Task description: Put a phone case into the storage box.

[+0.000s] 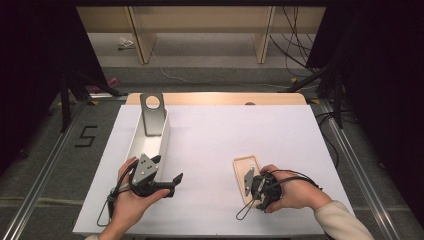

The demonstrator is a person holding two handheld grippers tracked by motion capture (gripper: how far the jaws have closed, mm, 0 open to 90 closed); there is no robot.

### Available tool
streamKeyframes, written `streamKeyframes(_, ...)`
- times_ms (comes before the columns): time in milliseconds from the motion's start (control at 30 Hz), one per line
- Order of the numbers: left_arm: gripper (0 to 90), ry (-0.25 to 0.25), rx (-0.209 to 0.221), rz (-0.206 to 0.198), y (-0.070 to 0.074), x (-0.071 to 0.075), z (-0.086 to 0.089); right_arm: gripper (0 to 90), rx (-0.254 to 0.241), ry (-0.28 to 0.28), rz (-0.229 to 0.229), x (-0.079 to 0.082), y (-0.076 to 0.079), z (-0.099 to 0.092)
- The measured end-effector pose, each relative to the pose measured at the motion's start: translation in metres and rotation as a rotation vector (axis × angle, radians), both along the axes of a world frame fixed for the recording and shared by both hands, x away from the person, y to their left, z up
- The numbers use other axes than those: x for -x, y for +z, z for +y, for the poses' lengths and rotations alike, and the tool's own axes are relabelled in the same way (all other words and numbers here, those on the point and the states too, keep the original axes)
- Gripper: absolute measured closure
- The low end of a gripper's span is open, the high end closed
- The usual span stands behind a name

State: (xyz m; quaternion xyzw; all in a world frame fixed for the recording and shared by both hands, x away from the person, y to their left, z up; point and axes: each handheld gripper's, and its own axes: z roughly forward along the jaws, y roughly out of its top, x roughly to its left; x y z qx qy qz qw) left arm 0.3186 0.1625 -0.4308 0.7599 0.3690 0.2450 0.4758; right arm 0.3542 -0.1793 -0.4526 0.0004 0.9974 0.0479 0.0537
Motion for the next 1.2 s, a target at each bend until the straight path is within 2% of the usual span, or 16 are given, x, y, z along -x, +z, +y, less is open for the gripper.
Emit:
streamKeyframes(633,9.4,-0.007,-0.001,0.002,-0.001,0.0,-0.001,60.8,0.046,0.063,0.033,0.006,0.001,0.006)
streamKeyframes(700,9.4,-0.008,-0.001,0.002,-0.001,0.0,-0.001,62.2,0.055,0.081,0.029,0.007,0.001,0.007)
streamKeyframes(1200,9.4,-0.014,-0.003,0.002,-0.001,0.001,-0.002,75.1,0.09,0.12,0.009,0.014,0.001,0.012)
